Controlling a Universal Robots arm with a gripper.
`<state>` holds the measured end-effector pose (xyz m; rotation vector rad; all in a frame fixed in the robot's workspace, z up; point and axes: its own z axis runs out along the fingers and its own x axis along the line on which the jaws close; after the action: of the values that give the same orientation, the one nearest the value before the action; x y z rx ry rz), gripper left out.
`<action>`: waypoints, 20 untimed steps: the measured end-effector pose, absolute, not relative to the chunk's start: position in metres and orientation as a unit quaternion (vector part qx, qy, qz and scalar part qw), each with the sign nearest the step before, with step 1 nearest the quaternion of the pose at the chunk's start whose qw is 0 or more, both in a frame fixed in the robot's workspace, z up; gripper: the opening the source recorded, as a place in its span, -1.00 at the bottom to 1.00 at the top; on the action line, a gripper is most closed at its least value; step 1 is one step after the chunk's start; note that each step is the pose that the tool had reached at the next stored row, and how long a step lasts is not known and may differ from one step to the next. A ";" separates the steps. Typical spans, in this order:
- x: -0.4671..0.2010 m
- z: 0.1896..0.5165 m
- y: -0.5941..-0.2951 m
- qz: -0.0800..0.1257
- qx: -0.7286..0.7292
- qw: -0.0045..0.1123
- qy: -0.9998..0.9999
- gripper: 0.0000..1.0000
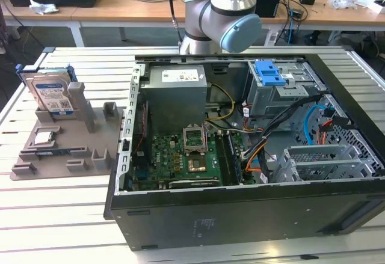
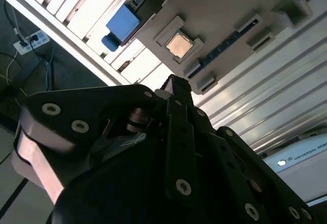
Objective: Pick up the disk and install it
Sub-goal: 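Pick up the disk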
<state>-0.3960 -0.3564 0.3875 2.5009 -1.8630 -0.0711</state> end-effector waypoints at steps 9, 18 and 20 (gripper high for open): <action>-0.396 0.388 -0.356 -0.022 0.833 0.012 -0.553 -0.79; -0.396 0.388 -0.356 -0.022 0.859 0.013 -0.512 -0.79; -0.396 0.388 -0.356 -0.021 0.864 0.014 -0.503 -0.79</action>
<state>-0.3960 -0.3564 0.3875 2.6916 -1.5653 -0.0666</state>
